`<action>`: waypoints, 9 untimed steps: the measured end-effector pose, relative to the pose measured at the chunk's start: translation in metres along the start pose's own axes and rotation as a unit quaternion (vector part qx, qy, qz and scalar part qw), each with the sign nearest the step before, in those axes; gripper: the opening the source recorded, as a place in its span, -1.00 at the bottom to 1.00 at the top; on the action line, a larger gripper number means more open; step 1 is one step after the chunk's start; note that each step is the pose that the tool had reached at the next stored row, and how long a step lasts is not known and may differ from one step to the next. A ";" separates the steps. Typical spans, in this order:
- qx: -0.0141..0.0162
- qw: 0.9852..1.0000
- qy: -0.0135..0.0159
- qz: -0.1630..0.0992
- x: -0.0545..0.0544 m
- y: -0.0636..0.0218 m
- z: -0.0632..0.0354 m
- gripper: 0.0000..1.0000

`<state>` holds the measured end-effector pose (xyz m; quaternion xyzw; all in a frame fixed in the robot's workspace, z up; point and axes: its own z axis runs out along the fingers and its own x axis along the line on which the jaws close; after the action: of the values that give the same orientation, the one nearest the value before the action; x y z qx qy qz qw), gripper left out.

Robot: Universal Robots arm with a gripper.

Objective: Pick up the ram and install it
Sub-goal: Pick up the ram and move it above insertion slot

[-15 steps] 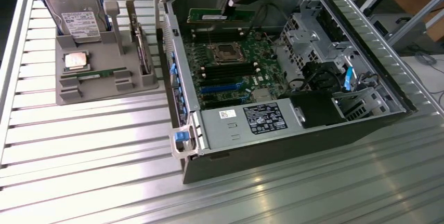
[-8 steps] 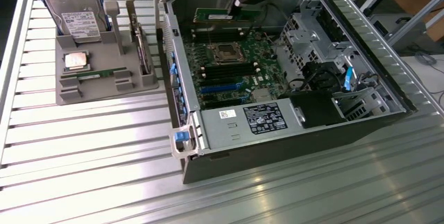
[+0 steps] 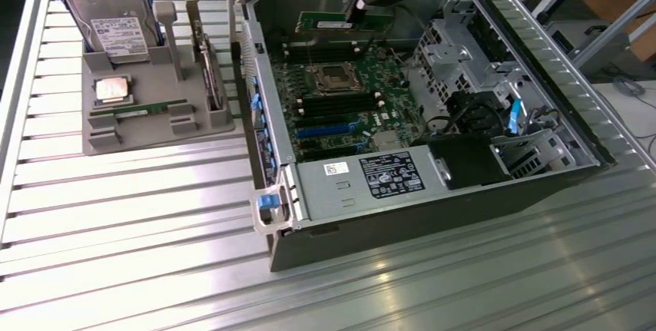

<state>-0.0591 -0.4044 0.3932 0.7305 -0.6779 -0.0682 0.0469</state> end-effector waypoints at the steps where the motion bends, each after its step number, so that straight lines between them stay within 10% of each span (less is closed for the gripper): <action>1: 0.000 1.000 0.000 0.000 0.000 -0.0013 -0.0002 -0.74; 9: -0.003 1.000 0.000 0.000 0.001 -0.0144 -0.0023 -0.74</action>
<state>-0.0444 -0.4044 0.3932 0.7302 -0.6777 -0.0707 0.0492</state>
